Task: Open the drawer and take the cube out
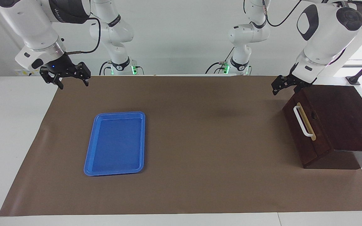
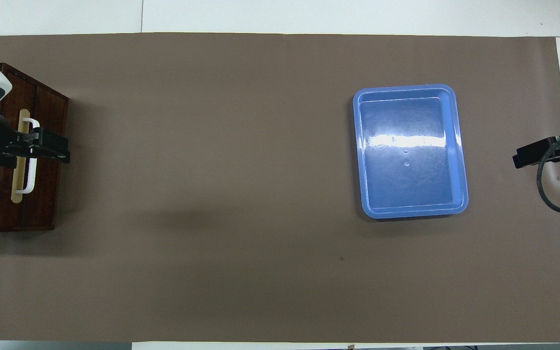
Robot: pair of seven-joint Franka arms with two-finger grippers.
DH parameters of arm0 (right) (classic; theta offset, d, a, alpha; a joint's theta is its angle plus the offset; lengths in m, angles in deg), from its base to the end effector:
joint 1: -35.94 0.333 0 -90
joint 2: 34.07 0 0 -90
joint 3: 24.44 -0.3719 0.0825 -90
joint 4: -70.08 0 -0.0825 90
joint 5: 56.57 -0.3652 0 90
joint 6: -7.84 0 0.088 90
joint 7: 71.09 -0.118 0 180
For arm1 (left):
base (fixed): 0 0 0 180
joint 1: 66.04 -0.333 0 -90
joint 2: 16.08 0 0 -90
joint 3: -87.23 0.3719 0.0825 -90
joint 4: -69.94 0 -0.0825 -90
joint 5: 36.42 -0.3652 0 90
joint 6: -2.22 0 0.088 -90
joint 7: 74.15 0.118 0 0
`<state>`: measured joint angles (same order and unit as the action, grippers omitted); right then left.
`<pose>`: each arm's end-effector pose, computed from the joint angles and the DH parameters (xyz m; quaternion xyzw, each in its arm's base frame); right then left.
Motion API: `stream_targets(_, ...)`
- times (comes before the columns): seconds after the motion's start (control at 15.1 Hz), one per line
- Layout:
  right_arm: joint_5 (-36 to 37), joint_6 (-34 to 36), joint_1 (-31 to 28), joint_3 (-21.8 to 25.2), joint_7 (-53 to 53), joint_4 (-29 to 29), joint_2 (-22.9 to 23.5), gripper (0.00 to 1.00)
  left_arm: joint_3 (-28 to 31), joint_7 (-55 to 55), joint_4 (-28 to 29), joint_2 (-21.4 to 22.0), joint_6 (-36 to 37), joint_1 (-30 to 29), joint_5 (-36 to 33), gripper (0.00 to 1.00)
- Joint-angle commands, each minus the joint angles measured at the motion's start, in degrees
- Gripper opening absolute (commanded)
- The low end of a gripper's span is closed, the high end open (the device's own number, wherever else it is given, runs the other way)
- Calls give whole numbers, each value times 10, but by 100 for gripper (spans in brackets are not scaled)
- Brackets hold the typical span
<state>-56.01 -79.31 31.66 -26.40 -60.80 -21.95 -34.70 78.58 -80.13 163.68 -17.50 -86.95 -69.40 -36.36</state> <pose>0.5241 -0.0223 0.6551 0.9969 0.0694 -0.0374 0.0010 0.5358 -0.0486 0.6257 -0.9986 -0.0060 0.0521 0.0027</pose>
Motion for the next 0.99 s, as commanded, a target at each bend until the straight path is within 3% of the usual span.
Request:
stream_targets(0.0, 11, -4, -12, -12, -7, -10, -8, 100, 9, 8, -12, -5, 4, 7, 8, 100)
stream_targets(0.26, 11, -4, -12, -11, -7, -10, -8, 100, 8, 7, -10, -3, -4, 7, 8, 100)
stream_targets(0.46, 11, -4, -12, -12, -7, -10, -8, 100, 6, 7, 17, 4, -52, 9, -3, 100)
stream_targets(0.66, 11, -4, -12, -12, -7, -10, -8, 100, 2, 13, 45, -3, -113, 29, -87, 100)
stream_targets(0.93, 11, -4, -12, -11, -7, -10, -8, 100, 2, 12, 123, -15, -230, 38, -168, 100)
